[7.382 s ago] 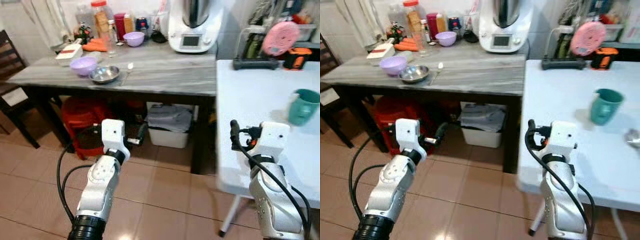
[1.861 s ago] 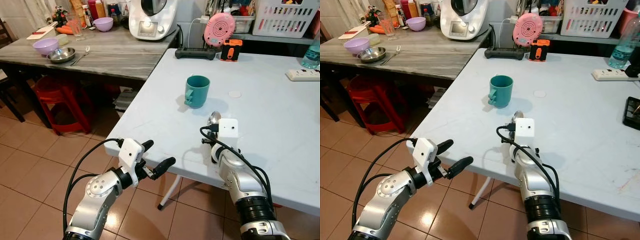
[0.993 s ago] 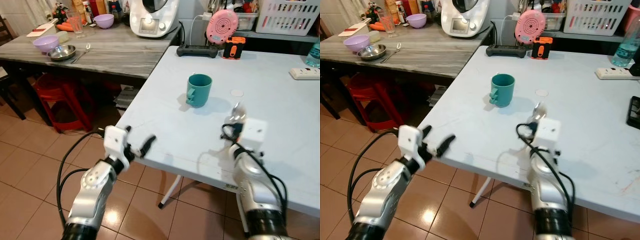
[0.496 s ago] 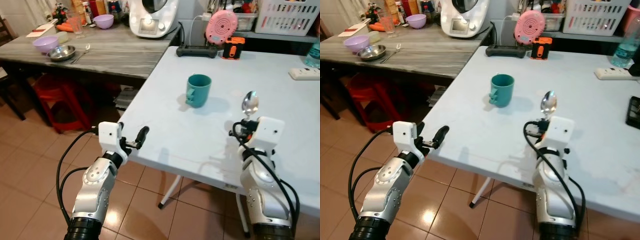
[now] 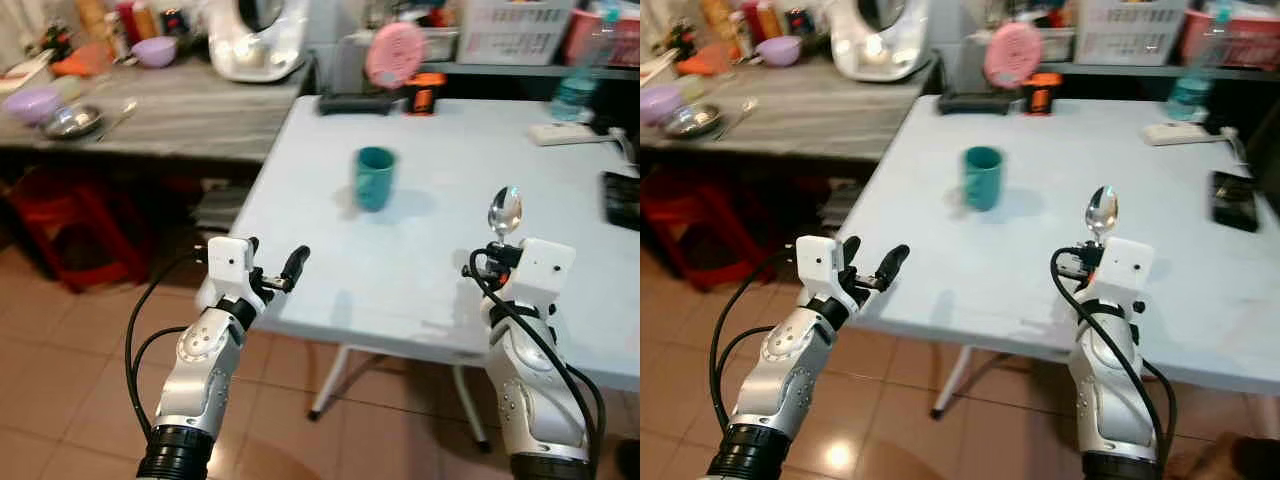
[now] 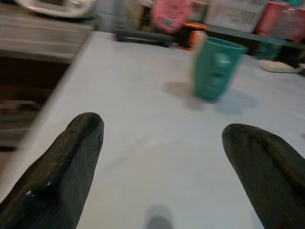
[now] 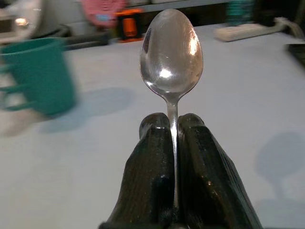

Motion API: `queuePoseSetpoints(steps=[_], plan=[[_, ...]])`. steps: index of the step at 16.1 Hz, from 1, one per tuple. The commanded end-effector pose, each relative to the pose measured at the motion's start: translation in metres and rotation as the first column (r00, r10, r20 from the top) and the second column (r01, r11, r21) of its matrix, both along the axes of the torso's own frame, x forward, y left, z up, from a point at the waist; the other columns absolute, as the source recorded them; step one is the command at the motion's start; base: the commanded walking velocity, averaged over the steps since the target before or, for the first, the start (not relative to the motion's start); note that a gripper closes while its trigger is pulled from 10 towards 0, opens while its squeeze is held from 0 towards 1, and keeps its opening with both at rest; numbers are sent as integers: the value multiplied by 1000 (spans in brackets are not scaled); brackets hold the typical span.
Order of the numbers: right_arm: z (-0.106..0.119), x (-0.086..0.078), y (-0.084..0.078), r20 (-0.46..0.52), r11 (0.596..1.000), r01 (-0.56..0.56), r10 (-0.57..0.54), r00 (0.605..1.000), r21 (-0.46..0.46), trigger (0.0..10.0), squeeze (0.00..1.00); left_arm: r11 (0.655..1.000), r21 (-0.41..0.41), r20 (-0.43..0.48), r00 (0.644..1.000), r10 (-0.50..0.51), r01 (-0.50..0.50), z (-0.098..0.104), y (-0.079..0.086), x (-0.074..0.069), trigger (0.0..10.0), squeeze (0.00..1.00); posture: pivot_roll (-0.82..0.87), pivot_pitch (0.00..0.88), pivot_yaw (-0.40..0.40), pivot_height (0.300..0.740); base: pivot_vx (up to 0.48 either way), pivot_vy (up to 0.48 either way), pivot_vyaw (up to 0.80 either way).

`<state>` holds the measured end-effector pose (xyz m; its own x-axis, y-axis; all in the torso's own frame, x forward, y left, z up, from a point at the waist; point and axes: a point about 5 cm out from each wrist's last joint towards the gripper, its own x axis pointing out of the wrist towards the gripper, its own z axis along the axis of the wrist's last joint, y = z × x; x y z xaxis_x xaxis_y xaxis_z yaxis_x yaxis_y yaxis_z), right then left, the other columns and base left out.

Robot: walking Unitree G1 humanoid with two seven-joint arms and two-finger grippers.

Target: Setting the table

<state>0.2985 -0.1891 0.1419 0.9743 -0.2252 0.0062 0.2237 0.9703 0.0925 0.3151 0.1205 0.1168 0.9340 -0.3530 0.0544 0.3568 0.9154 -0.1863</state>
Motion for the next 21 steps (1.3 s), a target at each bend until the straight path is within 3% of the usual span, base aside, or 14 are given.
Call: queuePoseSetpoints(steps=[1,14,21], plan=[[7,1,3,30,1000,-17,17,999,-4,10000,0,1000,0,9,1000,5,-5,1,4,1,10000,0,-118,40,81,740,0,360,0],[8,1,2,42,1000,-4,4,999,-4,10000,0,1000,-4,13,1000,3,-3,1,2,4,10000,0,-122,44,86,740,0,363,0],[8,0,0,38,1000,1,0,999,-5,10000,0,1000,-5,11,1000,-1,1,1,1,4,10000,0,-126,46,85,740,0,366,-571]])
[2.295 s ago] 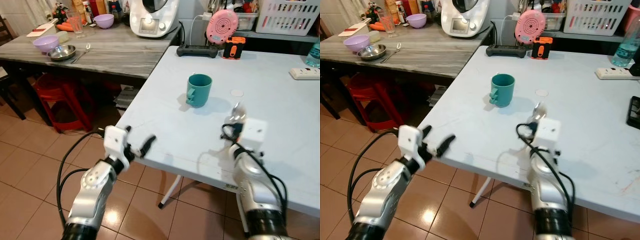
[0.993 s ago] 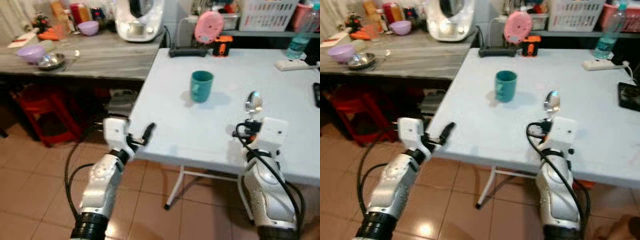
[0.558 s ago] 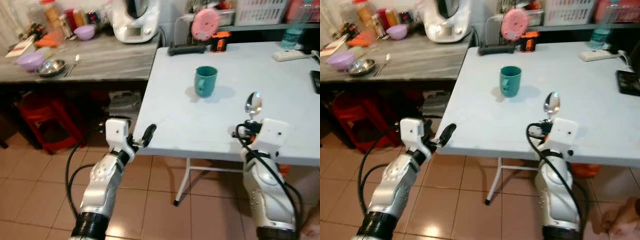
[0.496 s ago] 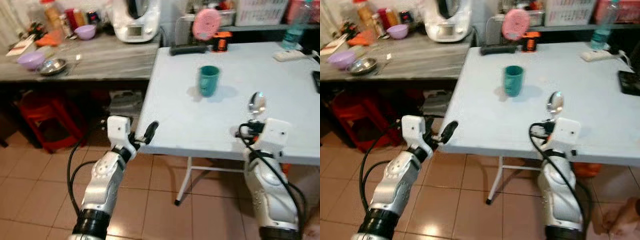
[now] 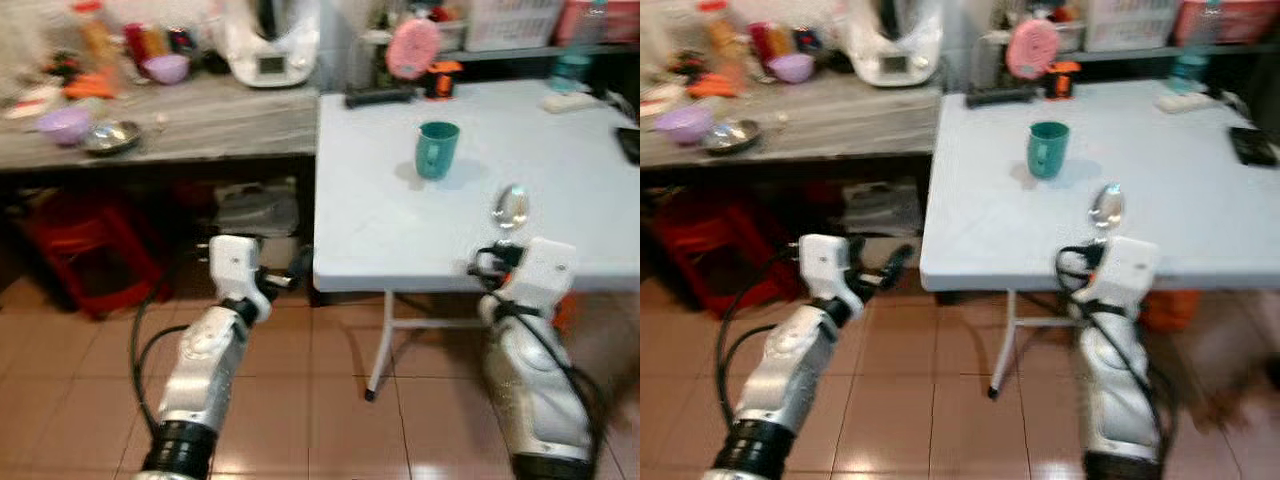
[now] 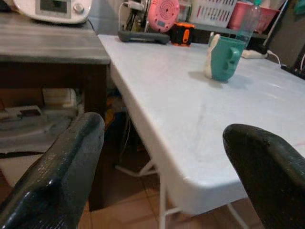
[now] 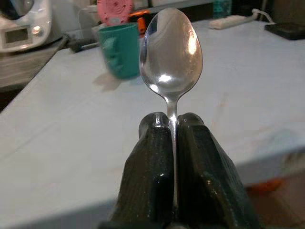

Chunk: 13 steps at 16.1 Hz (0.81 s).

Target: Setting the table

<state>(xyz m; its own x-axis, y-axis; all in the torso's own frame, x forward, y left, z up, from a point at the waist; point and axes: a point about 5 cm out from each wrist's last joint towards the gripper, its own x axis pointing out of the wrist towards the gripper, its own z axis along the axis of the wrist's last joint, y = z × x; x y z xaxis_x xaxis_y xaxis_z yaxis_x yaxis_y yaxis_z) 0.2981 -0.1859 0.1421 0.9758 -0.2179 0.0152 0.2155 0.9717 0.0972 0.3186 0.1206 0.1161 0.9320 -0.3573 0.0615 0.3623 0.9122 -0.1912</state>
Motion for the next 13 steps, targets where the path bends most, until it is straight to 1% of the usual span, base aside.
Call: queuePoseSetpoints(steps=[1,6,13], plan=[[7,0,-3,28,1000,10,-9,1000,-8,10000,0,1000,2,5,1000,4,-4,1,0,1,10000,0,-126,46,85,740,0,375,-569],[7,-1,-5,27,1000,19,-18,999,-6,10000,0,1000,4,5,1000,-1,1,1,-1,1,10000,0,-129,44,90,740,0,372,-540],[7,-1,-5,31,1000,21,-21,999,-2,10000,0,1000,6,5,1000,-3,3,2,-1,2,10000,0,-129,44,93,740,0,383,0]])
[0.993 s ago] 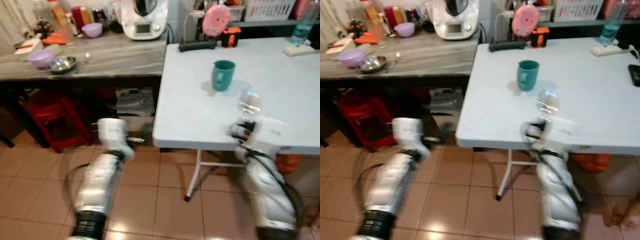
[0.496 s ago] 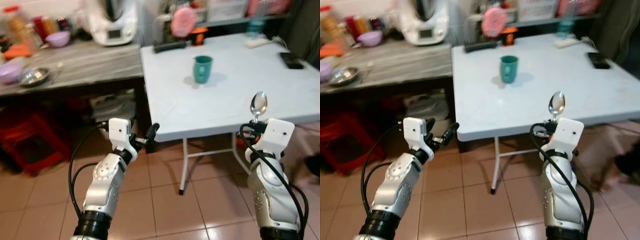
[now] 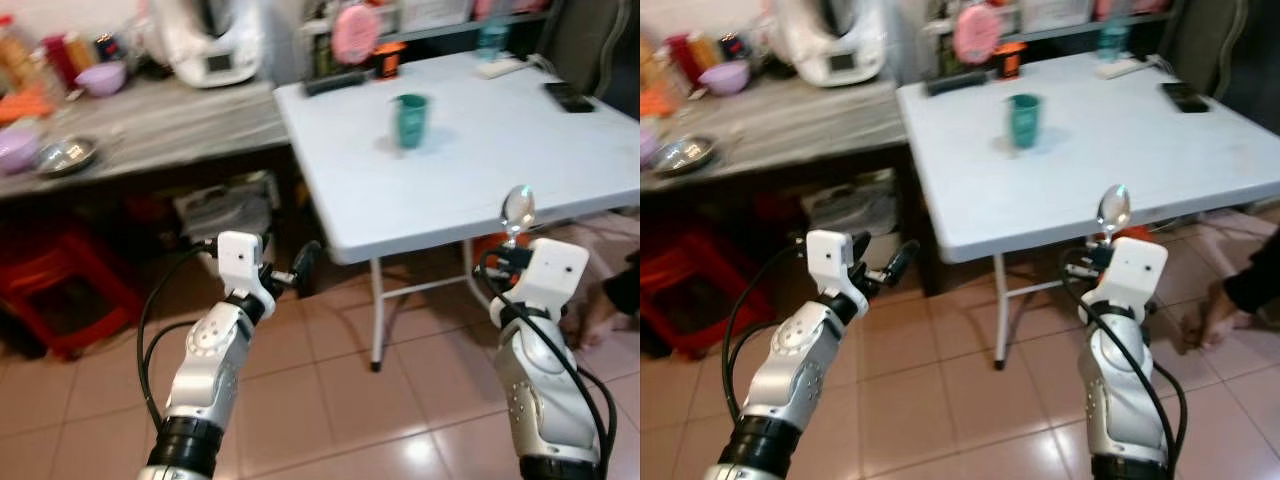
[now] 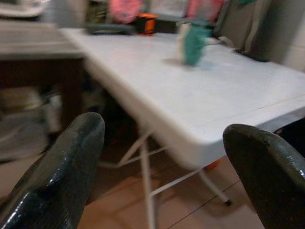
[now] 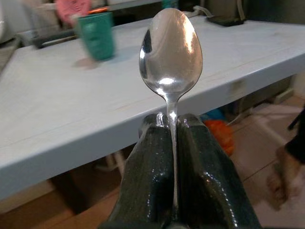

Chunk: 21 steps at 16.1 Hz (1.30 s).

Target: Setting the table

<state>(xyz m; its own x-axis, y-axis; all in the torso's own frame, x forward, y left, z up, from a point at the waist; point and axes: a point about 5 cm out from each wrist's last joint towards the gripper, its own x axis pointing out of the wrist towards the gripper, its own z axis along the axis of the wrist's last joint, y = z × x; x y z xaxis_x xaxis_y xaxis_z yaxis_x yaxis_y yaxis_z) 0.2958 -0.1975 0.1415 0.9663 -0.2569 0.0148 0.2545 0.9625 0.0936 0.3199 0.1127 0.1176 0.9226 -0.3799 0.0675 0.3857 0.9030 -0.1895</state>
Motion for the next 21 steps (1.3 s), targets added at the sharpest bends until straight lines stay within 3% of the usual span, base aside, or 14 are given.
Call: queuePoseSetpoints(steps=[1,17,21], plan=[[7,2,6,32,1000,-20,20,999,-2,10000,0,1000,6,-1,1000,21,-21,0,6,1,10000,0,-129,42,94,740,0,394,0],[8,3,10,35,999,-43,44,998,-24,10000,0,999,17,-2,999,35,-35,-1,7,3,10000,0,-128,34,92,740,0,406,0],[9,4,11,41,998,-51,52,998,-27,10000,0,997,31,25,997,69,-69,3,12,5,10000,0,-128,32,92,740,0,0,0]])
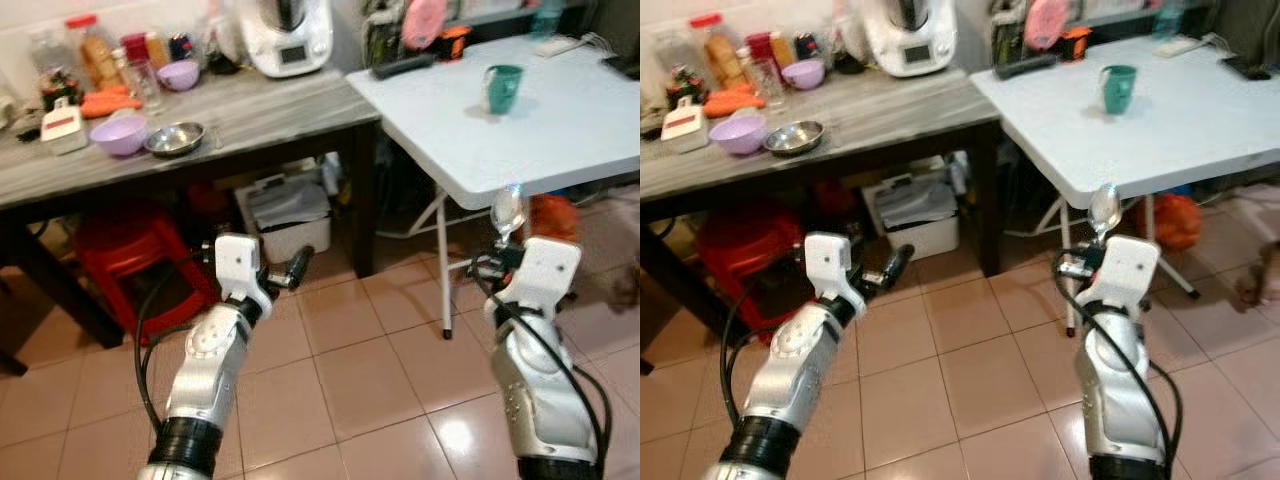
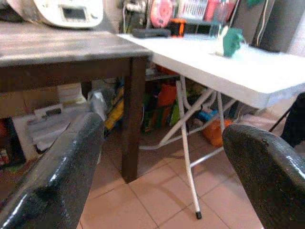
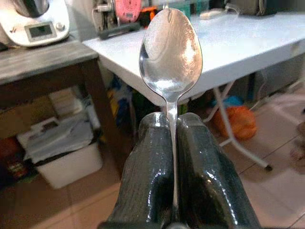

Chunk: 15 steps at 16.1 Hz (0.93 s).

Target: Setting the table

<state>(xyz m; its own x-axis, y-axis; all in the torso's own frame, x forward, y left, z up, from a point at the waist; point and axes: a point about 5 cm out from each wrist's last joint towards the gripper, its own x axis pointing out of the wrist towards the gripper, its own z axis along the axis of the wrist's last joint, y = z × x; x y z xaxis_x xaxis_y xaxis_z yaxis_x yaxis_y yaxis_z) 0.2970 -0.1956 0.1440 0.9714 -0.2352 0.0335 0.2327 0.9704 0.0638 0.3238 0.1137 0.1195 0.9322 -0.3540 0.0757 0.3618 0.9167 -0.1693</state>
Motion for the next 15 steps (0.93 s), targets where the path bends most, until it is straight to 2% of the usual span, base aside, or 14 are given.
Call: queuePoseSetpoints(steps=[1,3,9,15], plan=[[7,2,9,32,999,-33,33,999,2,10000,0,999,22,13,999,47,-47,2,15,1,10000,0,-128,32,92,740,0,0,0],[7,2,9,32,999,-34,35,999,-7,10000,0,999,12,7,999,40,-40,1,16,1,10000,0,-128,32,92,740,0,0,613],[7,2,10,34,999,-34,34,999,1,10000,0,1000,3,0,1000,19,-19,-1,12,0,10000,0,-129,30,91,740,311,0,776],[7,2,9,33,999,-36,36,999,1,10000,0,1000,0,-5,1000,22,-22,-2,12,-1,10000,0,-132,35,90,740,352,0,0]])
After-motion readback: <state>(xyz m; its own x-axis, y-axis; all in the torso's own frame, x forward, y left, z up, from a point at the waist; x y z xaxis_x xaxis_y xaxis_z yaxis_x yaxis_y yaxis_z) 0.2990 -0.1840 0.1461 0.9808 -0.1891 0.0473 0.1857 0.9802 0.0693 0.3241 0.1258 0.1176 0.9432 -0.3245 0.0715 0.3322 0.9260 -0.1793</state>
